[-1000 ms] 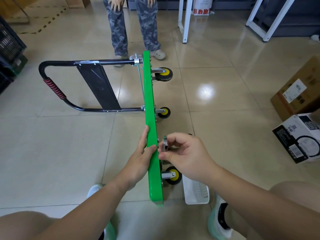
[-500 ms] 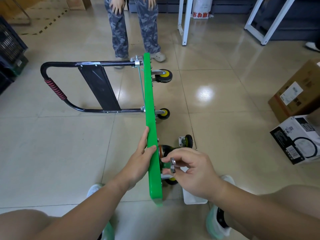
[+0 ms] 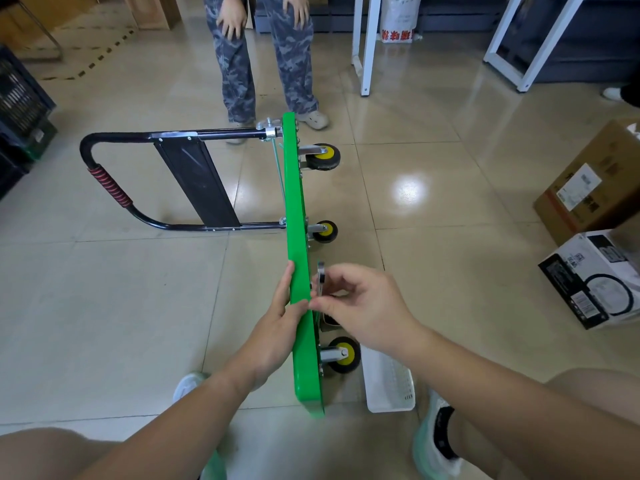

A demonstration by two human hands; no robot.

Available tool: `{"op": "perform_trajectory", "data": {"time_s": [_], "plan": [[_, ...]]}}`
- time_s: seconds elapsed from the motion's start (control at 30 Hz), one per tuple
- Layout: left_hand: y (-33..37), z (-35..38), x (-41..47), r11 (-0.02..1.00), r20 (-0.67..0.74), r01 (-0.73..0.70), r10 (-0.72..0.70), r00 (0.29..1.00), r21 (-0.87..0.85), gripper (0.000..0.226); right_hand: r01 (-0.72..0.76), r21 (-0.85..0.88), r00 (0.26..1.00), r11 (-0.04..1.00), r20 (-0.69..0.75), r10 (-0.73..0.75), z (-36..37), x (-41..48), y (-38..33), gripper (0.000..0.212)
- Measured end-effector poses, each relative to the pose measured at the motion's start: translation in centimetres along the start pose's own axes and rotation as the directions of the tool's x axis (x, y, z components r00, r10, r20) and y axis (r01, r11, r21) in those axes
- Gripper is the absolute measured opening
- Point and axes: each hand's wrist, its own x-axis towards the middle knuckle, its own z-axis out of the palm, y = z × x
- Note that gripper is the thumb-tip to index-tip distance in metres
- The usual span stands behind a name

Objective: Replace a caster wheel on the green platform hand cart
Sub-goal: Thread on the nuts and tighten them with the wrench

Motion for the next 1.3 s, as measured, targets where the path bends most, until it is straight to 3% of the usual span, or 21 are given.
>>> {"op": "perform_trajectory", "data": {"time_s": [0.2, 0.3, 0.47, 0.7, 0.93, 1.3], "plan": [[-0.4, -0.2, 0.3, 1.000, 0.010, 0.005, -0.005, 1.000, 0.010, 0.057, -0.035, 0.028, 0.990, 0.999, 0.135, 0.031, -0.2, 1.8, 0.3, 0.022], [-0.7, -0.4, 0.4, 1.000, 0.024, 0.010, -0.010, 1.000, -0.006, 0.061, -0.035, 0.036, 0.994, 0.999, 0.106, 0.031, -0.4, 0.4, 0.5, 0.021], [-0.8, -0.8, 0.5, 0.999, 0.068, 0.015, -0.012, 0.998, -0.053, 0.064, 0.115, -0.086, 0.992, 0.990, 0.064, -0.109, -0.3, -3.3, 1.0, 0.019], [-1.3, -0.3, -0.5, 0.998, 0.065, 0.003, 0.001, 0.998, -0.061, 0.058, 0.132, -0.136, 0.991, 0.982, 0.026, -0.130, -0.1, -5.5, 1.1, 0.028], [-0.7, 0.4, -1.9, 1.000, -0.005, -0.022, 0.023, 1.000, 0.012, 0.054, -0.147, 0.027, 0.989, 0.989, -0.006, 0.148, 0.7, -2.1, -0.6, 0.032], [0.1, 0.4, -2.7, 0.997, 0.002, -0.017, 0.017, 1.000, 0.078, 0.055, -0.383, 0.025, 0.922, 0.924, 0.066, 0.380, -0.5, 4.5, -0.7, 0.024]]}}
